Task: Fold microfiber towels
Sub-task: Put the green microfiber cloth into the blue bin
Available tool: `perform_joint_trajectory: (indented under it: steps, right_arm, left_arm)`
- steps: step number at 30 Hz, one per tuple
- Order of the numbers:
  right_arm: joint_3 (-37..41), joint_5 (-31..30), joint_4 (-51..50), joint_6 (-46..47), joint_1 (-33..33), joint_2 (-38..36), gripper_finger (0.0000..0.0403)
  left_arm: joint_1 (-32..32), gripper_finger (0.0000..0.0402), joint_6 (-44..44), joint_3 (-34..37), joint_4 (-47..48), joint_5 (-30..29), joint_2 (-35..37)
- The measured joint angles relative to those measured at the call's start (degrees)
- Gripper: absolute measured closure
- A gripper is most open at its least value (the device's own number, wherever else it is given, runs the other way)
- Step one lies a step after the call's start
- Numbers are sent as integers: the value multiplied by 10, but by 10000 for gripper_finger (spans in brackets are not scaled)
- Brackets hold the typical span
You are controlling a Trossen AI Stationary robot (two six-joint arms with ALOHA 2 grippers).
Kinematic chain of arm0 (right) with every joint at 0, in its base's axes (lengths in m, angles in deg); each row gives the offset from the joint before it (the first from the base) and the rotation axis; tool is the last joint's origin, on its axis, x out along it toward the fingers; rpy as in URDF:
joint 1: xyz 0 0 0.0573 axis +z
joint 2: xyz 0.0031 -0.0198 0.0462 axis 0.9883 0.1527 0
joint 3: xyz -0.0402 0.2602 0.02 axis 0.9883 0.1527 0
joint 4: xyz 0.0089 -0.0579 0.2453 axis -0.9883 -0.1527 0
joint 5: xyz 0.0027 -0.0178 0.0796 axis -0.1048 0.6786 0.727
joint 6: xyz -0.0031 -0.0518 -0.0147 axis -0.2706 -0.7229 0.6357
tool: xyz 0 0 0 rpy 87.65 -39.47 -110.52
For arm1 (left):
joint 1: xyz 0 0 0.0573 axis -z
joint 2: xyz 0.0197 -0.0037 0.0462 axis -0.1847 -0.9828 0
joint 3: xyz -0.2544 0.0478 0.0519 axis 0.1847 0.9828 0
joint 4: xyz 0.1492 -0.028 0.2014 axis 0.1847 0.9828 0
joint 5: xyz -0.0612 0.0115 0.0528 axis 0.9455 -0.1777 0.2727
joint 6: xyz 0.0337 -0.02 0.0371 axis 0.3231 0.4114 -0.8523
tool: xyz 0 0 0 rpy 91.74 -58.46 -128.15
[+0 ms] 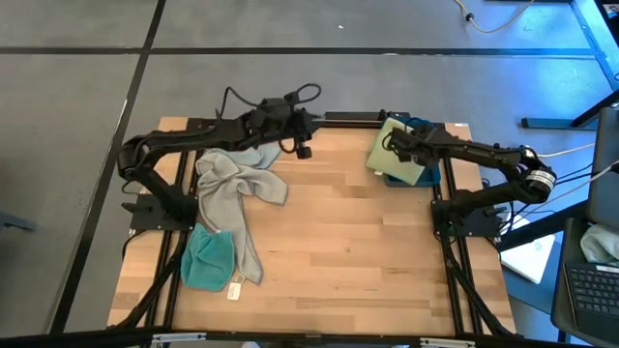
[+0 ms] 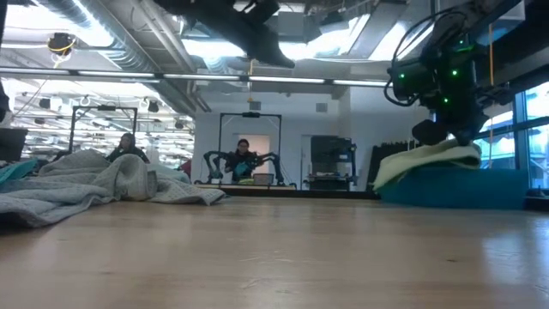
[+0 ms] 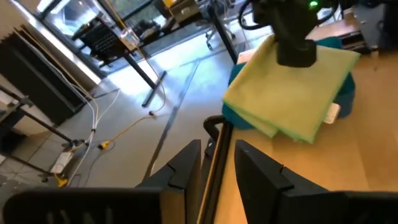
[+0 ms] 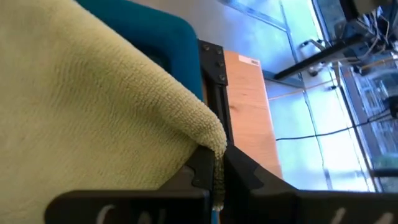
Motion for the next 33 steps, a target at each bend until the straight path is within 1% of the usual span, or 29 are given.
perform_joint_trajectory:
  steps: [3, 8, 16, 25, 30, 33]
  right_arm:
    - [0, -13, -2, 15, -3, 0, 386]
    - [0, -9, -5, 38, -3, 0, 386]
    - [0, 0, -54, 89, -3, 0, 386]
    - [0, 6, -40, 113, -6, 0, 386]
    - [0, 3, -39, 149, -19, 0, 385]
    - [0, 2, -42, 151, -21, 0, 384]
  left_arm:
    - [6, 312, 1, 35, -28, 0, 16]
    - [10, 312, 0, 63, -53, 0, 24]
    - [16, 312, -2, 64, -58, 0, 26]
    - [22, 312, -25, 64, -64, 0, 26]
    - [22, 312, -26, 64, -70, 0, 26]
    - [22, 312, -26, 64, -70, 0, 25]
